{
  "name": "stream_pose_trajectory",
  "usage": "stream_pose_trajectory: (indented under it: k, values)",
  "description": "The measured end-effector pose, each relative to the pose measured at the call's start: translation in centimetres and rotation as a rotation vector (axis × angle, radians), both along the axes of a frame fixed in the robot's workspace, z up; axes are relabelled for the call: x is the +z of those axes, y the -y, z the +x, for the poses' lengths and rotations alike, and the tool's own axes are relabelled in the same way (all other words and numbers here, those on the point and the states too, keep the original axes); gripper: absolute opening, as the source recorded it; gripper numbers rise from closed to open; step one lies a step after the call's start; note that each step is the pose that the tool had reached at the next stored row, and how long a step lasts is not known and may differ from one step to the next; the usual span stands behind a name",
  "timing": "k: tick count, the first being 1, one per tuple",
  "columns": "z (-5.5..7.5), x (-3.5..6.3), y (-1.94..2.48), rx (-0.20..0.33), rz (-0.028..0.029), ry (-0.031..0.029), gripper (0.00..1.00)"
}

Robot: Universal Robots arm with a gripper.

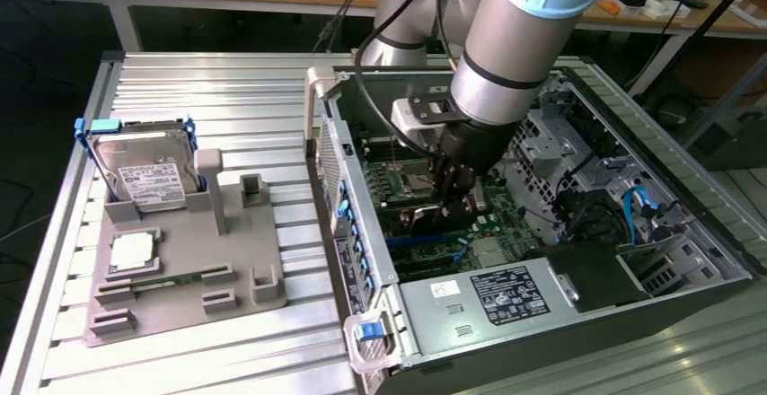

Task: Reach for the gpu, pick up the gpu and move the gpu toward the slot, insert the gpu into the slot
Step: 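Insert the gpu into the slot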

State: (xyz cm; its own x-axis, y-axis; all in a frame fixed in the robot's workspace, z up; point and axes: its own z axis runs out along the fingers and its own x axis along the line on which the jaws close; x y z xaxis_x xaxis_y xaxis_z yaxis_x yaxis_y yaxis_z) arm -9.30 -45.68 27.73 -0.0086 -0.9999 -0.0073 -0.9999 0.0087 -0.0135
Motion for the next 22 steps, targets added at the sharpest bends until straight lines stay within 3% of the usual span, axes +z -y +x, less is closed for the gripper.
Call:
stream_pose_trajectory:
  k: [4, 16, 22]
  values:
    - [0.0, -0.04, -0.01, 0.0, 0.0062, -0.0069, 0.27]
    - [-0.14, 0.12, 0.0, 0.0, 0.0062, -0.0046, 0.27]
    - [-0.04, 0.12, 0.0, 0.0, 0.0062, -0.0147, 0.27]
